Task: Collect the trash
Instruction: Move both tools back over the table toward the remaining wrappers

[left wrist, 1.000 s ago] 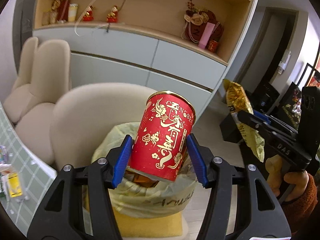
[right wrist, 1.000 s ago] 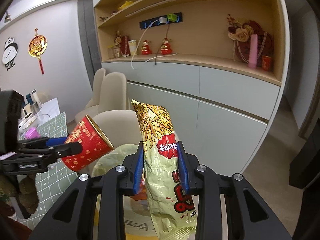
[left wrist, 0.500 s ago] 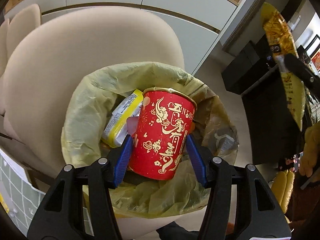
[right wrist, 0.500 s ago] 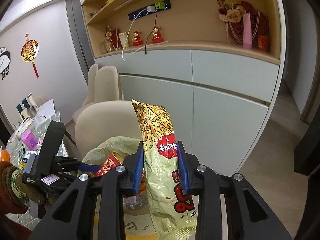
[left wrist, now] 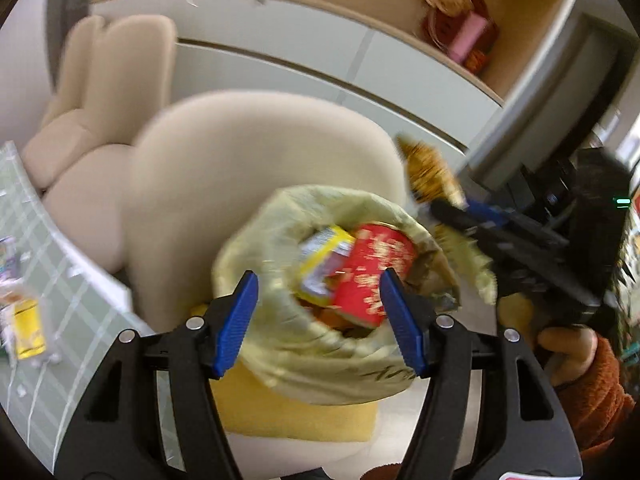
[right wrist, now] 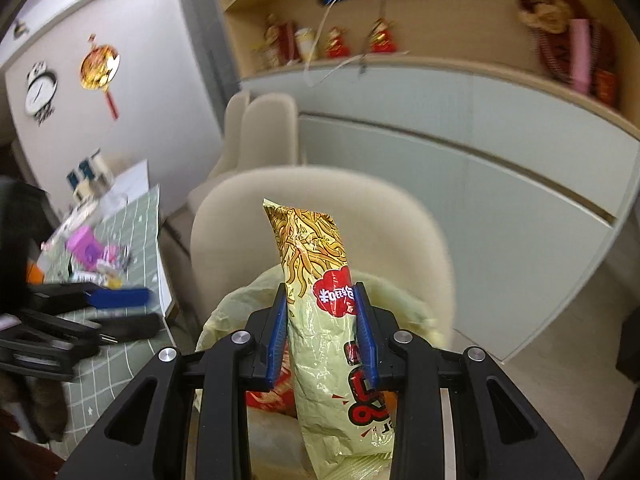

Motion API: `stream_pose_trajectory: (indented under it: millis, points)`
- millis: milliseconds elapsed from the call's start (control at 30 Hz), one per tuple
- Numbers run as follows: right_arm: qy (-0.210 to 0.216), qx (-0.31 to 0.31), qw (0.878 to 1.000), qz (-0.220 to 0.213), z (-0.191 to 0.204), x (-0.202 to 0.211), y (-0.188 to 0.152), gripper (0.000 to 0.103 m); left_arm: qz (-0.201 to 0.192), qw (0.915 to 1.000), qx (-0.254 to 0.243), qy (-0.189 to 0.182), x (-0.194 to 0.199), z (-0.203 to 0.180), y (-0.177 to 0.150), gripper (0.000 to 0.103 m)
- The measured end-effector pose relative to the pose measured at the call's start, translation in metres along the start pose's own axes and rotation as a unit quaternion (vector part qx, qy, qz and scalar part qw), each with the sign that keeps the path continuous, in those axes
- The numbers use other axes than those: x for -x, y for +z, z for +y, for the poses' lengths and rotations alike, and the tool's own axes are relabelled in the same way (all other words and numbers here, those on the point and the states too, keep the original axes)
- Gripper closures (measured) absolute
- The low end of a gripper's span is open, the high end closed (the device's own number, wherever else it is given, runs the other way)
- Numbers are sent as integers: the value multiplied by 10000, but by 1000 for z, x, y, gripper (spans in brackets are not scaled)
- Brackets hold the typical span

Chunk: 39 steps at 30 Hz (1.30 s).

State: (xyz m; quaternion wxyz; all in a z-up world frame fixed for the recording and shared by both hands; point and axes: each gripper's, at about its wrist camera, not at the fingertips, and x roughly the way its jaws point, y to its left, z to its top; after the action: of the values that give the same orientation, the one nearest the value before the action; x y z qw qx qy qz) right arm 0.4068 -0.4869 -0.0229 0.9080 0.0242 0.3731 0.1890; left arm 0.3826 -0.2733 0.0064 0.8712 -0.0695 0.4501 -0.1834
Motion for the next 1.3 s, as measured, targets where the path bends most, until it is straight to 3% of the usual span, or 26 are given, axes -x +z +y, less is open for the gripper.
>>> stream_pose_trajectory:
  millis: [167, 333, 467, 633, 933, 1033, 1100, 1300]
  points:
    - [199, -75, 9967, 786, 10, -57, -19, 73, -274, 9979, 430, 406, 38, 33, -18, 43]
    - [168, -24, 9929, 1181, 19, -79, -36, 73, -339, 9938, 851, 627, 55, 59, -33, 43]
    - [81, -110, 9940, 1081, 19, -71, -37, 71, -367, 9923, 947, 710, 65, 64, -44, 43]
    - [210, -301, 9943, 1001, 18, -59, -37, 58, -420, 9912, 1022, 734, 78, 75, -58, 43]
    - [-217, 171, 9983, 510, 61, -12, -26, 51, -707, 9870, 1151, 866, 113, 102, -78, 43]
    - [-121, 255, 9992, 271, 86, 1, -15, 50, -878, 9823, 1284, 1043, 134, 123, -87, 43]
    - [20, 272, 9996, 76, 104, 7, -8, 44, -996, 9777, 1414, 1194, 150, 140, -97, 43]
    - [815, 523, 9952, -146, 188, 2, 1, 44, -1212, 9563, 2015, 1738, 199, 207, -137, 43]
